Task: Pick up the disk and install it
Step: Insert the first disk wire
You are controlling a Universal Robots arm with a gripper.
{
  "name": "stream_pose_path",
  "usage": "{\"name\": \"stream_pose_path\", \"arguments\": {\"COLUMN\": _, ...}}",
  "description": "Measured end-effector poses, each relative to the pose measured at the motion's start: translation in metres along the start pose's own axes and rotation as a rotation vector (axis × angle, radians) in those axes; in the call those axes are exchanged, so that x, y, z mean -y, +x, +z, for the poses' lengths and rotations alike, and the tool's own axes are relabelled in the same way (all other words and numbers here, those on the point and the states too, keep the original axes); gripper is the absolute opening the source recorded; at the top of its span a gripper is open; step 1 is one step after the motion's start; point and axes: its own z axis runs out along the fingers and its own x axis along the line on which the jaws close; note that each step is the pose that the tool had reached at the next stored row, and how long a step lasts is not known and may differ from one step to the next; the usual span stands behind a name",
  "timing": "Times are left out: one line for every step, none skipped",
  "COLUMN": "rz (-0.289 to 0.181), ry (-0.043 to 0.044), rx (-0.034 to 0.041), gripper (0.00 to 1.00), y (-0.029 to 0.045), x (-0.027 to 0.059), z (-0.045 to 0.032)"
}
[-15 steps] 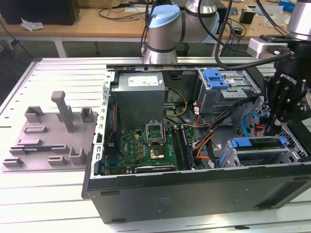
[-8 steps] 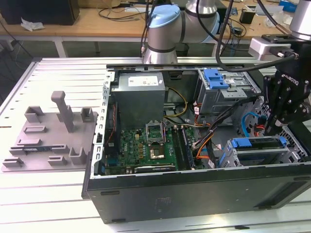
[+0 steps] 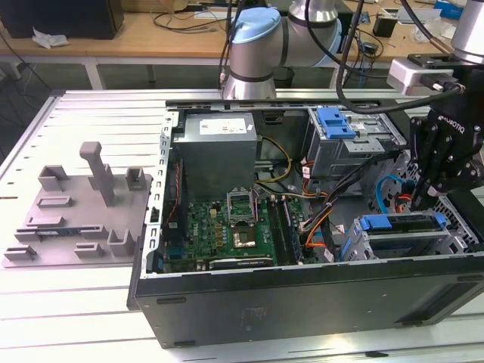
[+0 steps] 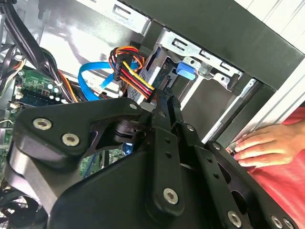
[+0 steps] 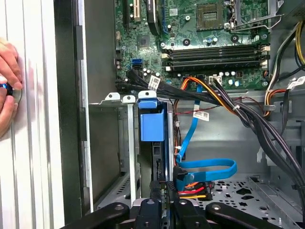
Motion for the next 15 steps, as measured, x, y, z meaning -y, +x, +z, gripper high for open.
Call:
{"name": "stream_pose_path", "arguments": {"rz": 0.000, "ry": -0.0001, "rx": 0.0045, "gripper": 0.16, "y": 0.0002, "x": 0.0000, "z": 0.0001}}
{"name": "stream_pose_path", "arguments": {"rz": 0.001, "ry": -0.0008, "rx": 0.0365, "gripper": 0.16, "y": 0.0015, "x": 0.0000, "z": 0.0003}}
{"name": "stream_pose_path", "arguments": {"rz": 0.001, "ry": -0.0012, "rx": 0.0548, "gripper": 0.16, "y": 0.0028, "x": 0.0000, "z": 0.0006}}
{"name": "stream_pose_path", "arguments": {"rz": 0.001, "ry": -0.0012, "rx": 0.0580, "gripper": 0.16, "y": 0.0045, "x": 0.0001, "z": 0.0008}}
{"name": "stream_pose_path", "arguments": {"rz": 0.001, "ry": -0.0013, "rx": 0.0611, "gripper": 0.16, "y": 0.0060, "x": 0.0001, "z": 0.0011}}
{"name": "stream_pose_path", "arguments": {"rz": 0.001, "ry": -0.0014, "rx": 0.0655, "gripper": 0.16, "y": 0.0070, "x": 0.0001, "z": 0.0013}}
{"name": "stream_pose_path", "arguments": {"rz": 0.001, "ry": -0.0015, "rx": 0.0726, "gripper": 0.16, "y": 0.0085, "x": 0.0002, "z": 0.0015}}
{"name": "stream_pose_path", "arguments": {"rz": 0.001, "ry": -0.0017, "rx": 0.0796, "gripper": 0.16, "y": 0.0098, "x": 0.0002, "z": 0.0017}}
{"name": "stream_pose_path", "arguments": {"rz": 0.002, "ry": -0.0020, "rx": 0.0917, "gripper": 0.16, "y": 0.0114, "x": 0.0003, "z": 0.0020}}
{"name": "stream_pose_path", "arguments": {"rz": 0.002, "ry": -0.0023, "rx": 0.1066, "gripper": 0.16, "y": 0.0134, "x": 0.0004, "z": 0.0024}}
{"name": "stream_pose_path", "arguments": {"rz": 0.002, "ry": -0.0025, "rx": 0.1130, "gripper": 0.16, "y": 0.0143, "x": 0.0004, "z": 0.0026}}
{"name": "stream_pose_path", "arguments": {"rz": 0.002, "ry": -0.0024, "rx": 0.1131, "gripper": 0.16, "y": 0.0143, "x": 0.0005, "z": 0.0025}}
{"name": "stream_pose_path", "arguments": {"rz": 0.002, "ry": -0.0024, "rx": 0.1131, "gripper": 0.16, "y": 0.0144, "x": 0.0006, "z": 0.0025}}
{"name": "stream_pose_path", "arguments": {"rz": 0.002, "ry": -0.0024, "rx": 0.1132, "gripper": 0.16, "y": 0.0145, "x": 0.0011, "z": 0.0026}}
{"name": "stream_pose_path", "arguments": {"rz": 0.002, "ry": -0.0024, "rx": 0.1132, "gripper": 0.16, "y": 0.0146, "x": 0.0018, "z": 0.0026}}
